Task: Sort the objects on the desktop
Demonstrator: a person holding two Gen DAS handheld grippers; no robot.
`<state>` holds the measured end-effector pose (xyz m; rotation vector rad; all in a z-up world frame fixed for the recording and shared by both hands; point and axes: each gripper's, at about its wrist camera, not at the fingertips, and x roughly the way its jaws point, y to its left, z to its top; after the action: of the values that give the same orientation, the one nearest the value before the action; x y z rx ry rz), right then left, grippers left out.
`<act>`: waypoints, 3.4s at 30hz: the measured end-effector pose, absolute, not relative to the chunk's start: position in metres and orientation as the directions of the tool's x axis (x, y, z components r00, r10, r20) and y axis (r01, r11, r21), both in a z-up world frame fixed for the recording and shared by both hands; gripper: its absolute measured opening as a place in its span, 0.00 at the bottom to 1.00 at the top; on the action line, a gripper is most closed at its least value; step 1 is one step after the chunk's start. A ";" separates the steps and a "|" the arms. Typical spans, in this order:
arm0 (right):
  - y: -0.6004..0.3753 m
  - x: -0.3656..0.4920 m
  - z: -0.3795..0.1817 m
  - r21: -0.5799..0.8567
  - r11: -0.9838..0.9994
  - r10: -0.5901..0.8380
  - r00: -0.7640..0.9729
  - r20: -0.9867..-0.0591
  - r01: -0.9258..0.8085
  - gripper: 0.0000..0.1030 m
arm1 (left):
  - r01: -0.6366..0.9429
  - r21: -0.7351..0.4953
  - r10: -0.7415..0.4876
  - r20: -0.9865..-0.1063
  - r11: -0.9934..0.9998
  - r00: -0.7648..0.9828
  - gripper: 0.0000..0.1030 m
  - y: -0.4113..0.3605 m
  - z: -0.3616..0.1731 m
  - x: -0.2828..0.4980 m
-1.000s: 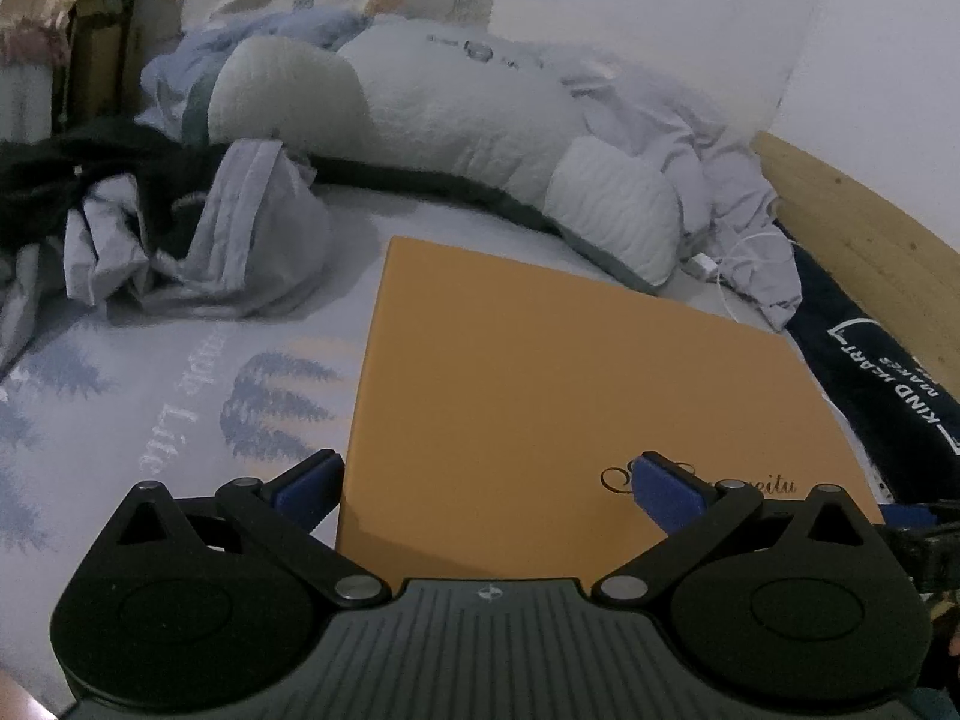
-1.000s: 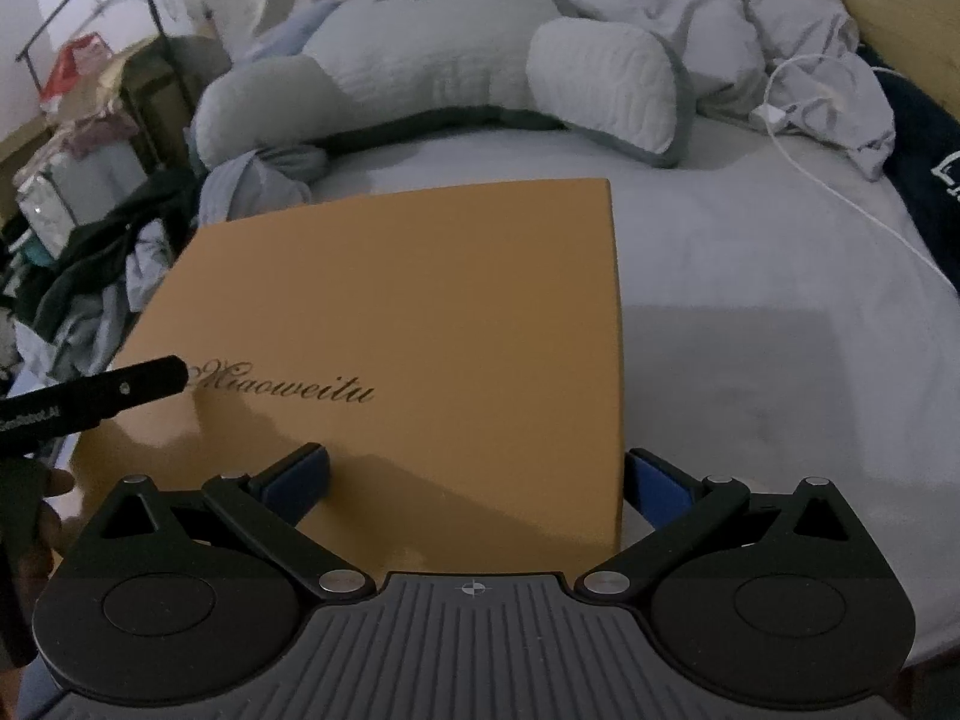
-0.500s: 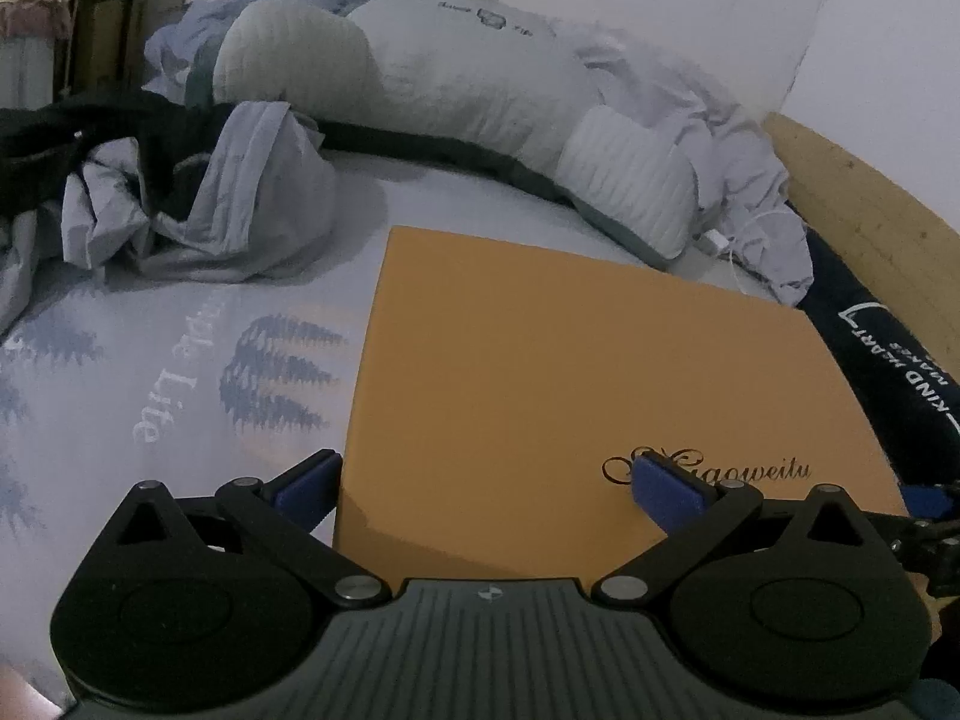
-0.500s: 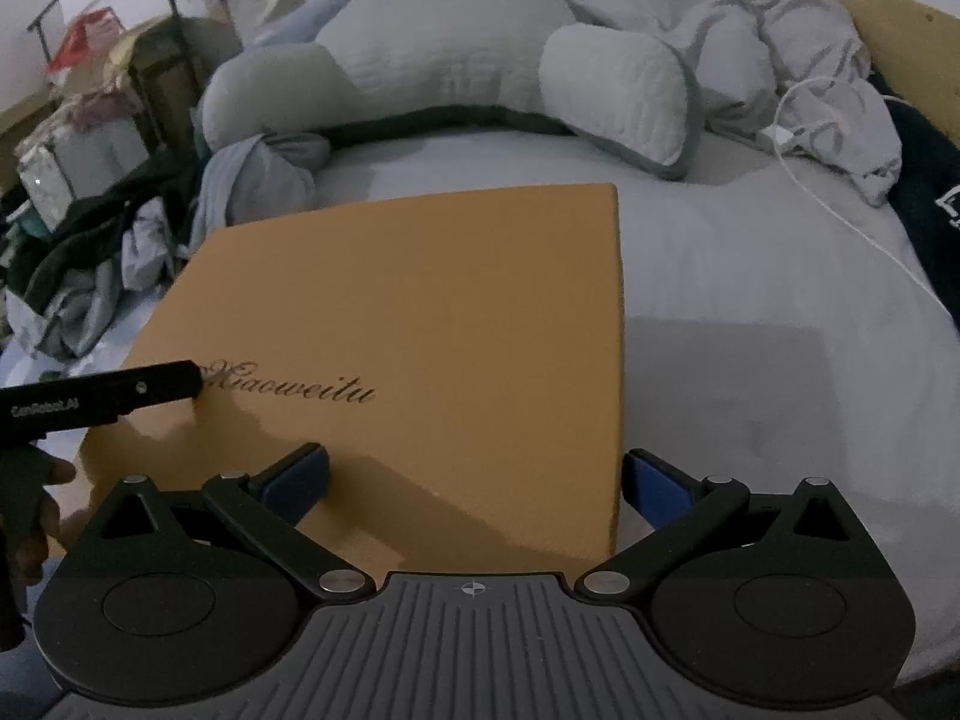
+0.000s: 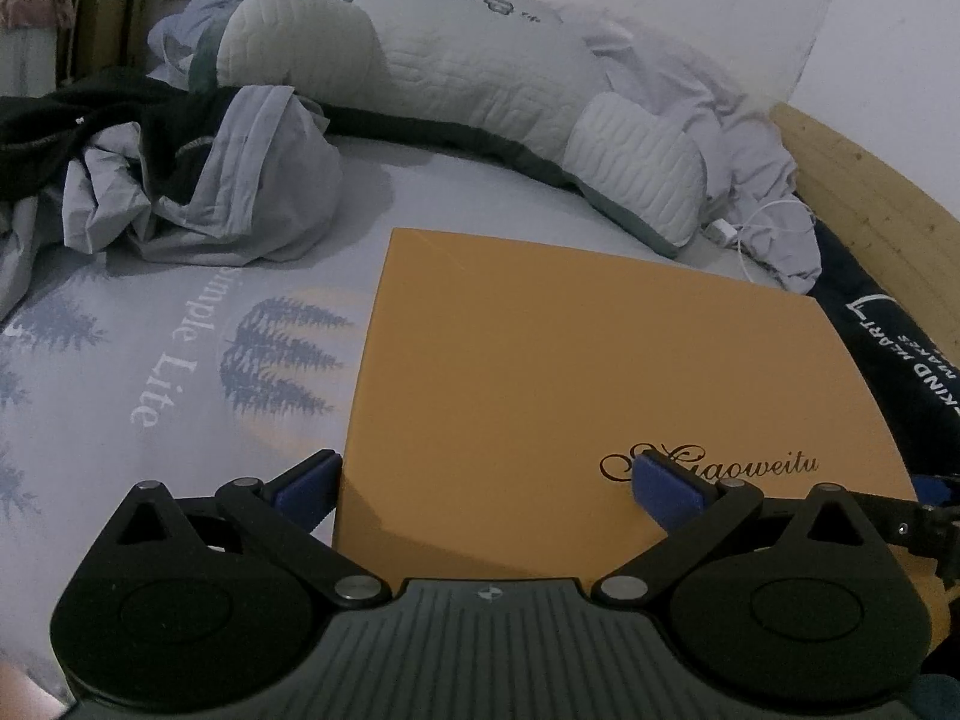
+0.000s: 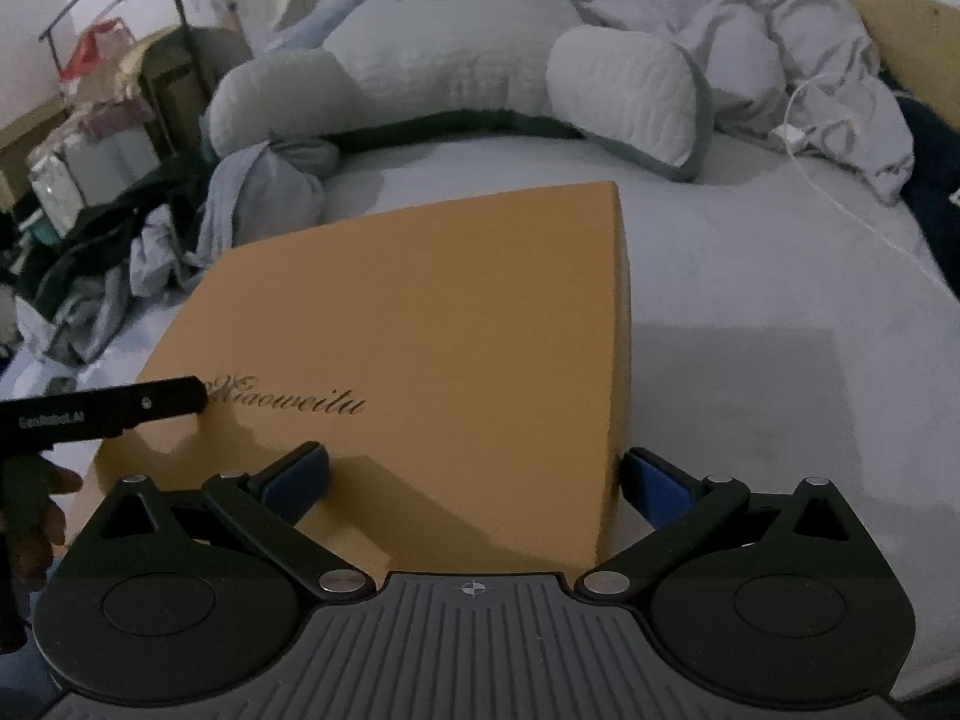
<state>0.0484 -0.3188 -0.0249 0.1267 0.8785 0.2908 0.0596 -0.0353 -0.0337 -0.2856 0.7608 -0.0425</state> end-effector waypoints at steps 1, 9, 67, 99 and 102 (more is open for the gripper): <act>-0.321 0.049 -0.026 0.241 0.951 0.310 0.601 -0.737 -0.195 1.00 | -0.065 -0.270 -0.140 -0.673 0.961 0.726 1.00 -0.035 -0.034 0.060; -0.326 0.053 -0.031 0.281 0.946 0.321 0.607 -0.727 -0.164 1.00 | -0.067 -0.266 -0.137 -0.675 0.962 0.725 1.00 -0.036 -0.036 0.061; -0.303 0.043 -0.012 0.109 0.970 0.228 0.672 -0.705 -0.216 1.00 | -0.056 -0.239 -0.123 -0.673 0.969 0.729 1.00 -0.037 -0.034 0.058; -0.302 0.046 -0.031 0.080 0.968 0.224 0.676 -0.702 -0.237 1.00 | -0.013 -0.170 -0.107 -0.677 0.985 0.728 1.00 -0.045 -0.037 0.059; -0.308 0.047 -0.039 0.109 0.965 0.243 0.670 -0.701 -0.237 1.00 | -0.009 -0.150 -0.096 -0.679 0.989 0.728 1.00 -0.049 -0.038 0.059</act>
<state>0.0473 -0.3084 -0.0388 0.0085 0.7915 0.2708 0.0587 -0.0488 -0.0384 -0.1466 0.7550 -0.0481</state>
